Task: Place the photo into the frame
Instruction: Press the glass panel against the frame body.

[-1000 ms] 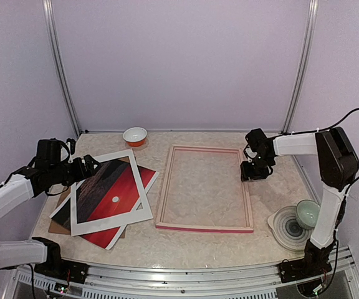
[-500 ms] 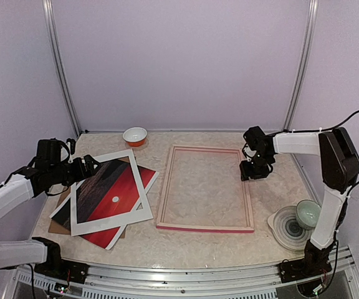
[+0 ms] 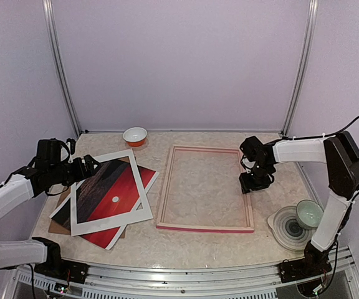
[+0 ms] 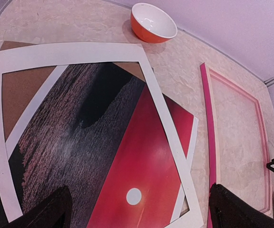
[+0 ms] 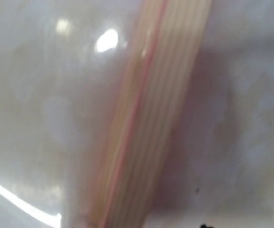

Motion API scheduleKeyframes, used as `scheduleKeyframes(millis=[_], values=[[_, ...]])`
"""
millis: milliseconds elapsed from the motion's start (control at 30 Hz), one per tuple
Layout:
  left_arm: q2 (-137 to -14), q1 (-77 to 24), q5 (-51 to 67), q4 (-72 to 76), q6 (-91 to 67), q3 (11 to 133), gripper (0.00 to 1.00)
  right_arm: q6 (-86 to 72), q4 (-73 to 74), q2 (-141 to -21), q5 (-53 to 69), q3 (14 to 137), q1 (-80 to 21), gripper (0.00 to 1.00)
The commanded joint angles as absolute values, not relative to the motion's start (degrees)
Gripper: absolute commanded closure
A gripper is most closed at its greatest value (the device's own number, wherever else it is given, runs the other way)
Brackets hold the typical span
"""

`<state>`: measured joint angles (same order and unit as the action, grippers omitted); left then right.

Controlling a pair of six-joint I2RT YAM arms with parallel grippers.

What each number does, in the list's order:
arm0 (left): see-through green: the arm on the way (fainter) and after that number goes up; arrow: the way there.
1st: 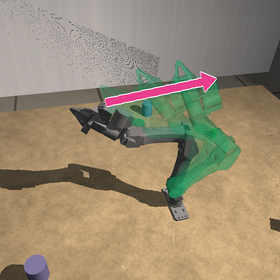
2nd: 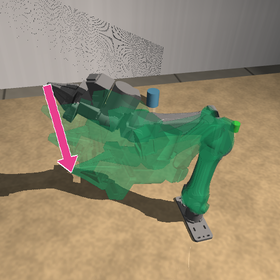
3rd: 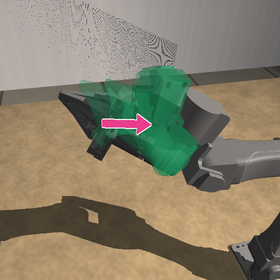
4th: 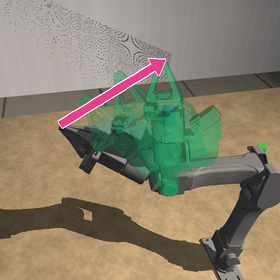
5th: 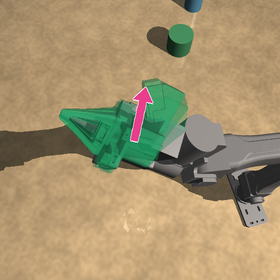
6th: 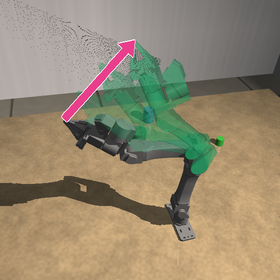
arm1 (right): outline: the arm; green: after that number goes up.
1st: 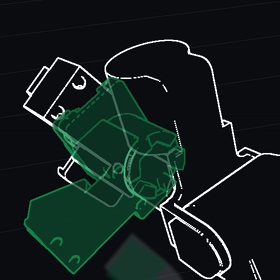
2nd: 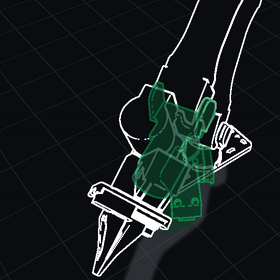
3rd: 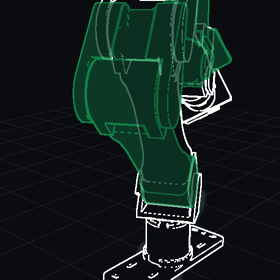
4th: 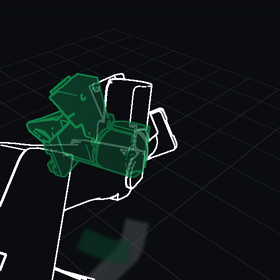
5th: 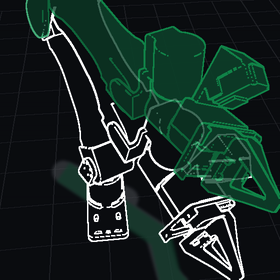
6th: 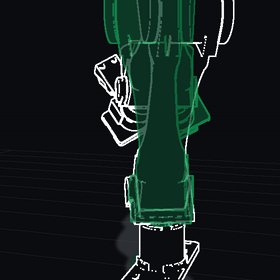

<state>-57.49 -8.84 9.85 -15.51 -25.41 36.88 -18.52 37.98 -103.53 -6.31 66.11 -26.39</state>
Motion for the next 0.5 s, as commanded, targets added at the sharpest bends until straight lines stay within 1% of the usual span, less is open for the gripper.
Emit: scheduleKeyframes(millis=[0,467], values=[[-57.13,-9.23,9.42,-15.67,-24.70,36.30,0.01,-20.27,40.38,-101.38,-9.55,64.16,-28.65,0.44],[-57.02,-9.32,9.56,-15.64,-24.70,36.30,0.01,-23.01,43.26,-96.86,-10.59,60.84,-32.21,0.44]])
